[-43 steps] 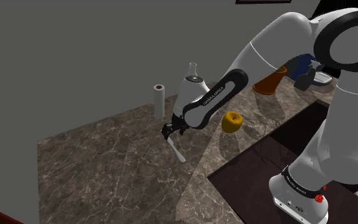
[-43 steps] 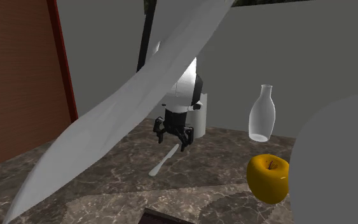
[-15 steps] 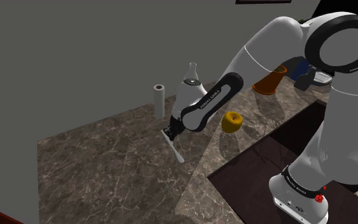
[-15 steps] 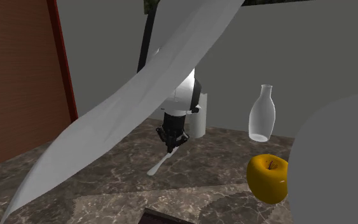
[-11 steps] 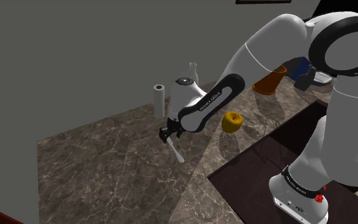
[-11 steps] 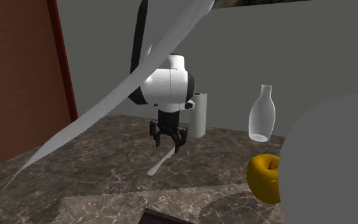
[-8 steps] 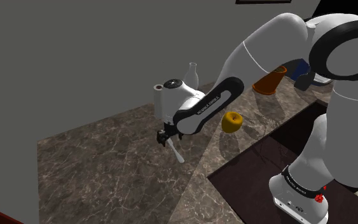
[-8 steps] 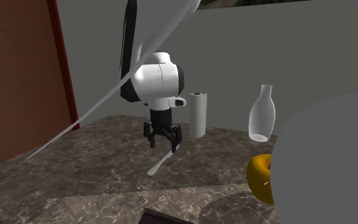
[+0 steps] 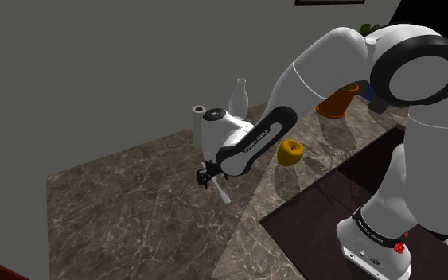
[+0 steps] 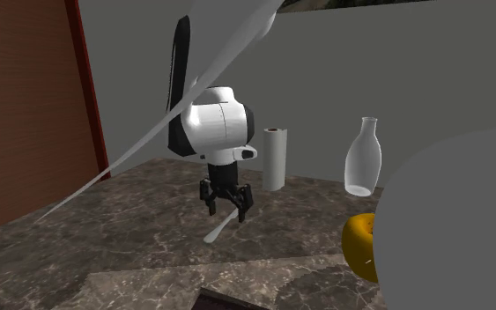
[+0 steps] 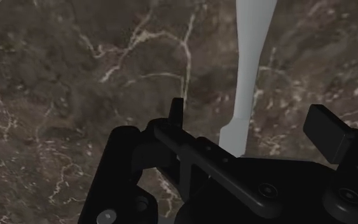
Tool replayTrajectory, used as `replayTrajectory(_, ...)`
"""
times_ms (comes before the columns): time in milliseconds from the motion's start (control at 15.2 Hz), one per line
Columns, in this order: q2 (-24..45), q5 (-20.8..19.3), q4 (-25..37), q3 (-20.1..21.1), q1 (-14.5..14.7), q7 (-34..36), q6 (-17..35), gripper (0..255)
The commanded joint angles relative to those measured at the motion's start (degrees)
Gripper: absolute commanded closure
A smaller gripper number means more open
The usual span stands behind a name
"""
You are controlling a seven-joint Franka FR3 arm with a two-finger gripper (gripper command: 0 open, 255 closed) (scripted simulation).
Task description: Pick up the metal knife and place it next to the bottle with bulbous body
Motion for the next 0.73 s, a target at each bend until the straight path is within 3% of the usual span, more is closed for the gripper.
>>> replayTrajectory(0, 0.07, -0.02, -0.06, -0.01, 0.0, 0.01, 0.14, 0)
replayTrajectory(330, 0.06, -0.01, -0.05, -0.01, 0.0, 0.01, 0.13, 0)
replayTrajectory(396, 0.06, -0.01, -0.05, -0.01, 0.0, 0.01, 0.13, 255)
replayTrajectory(660, 0.12, 0.0, 0.07, -0.01, -0.01, -0.02, 0.07, 255)
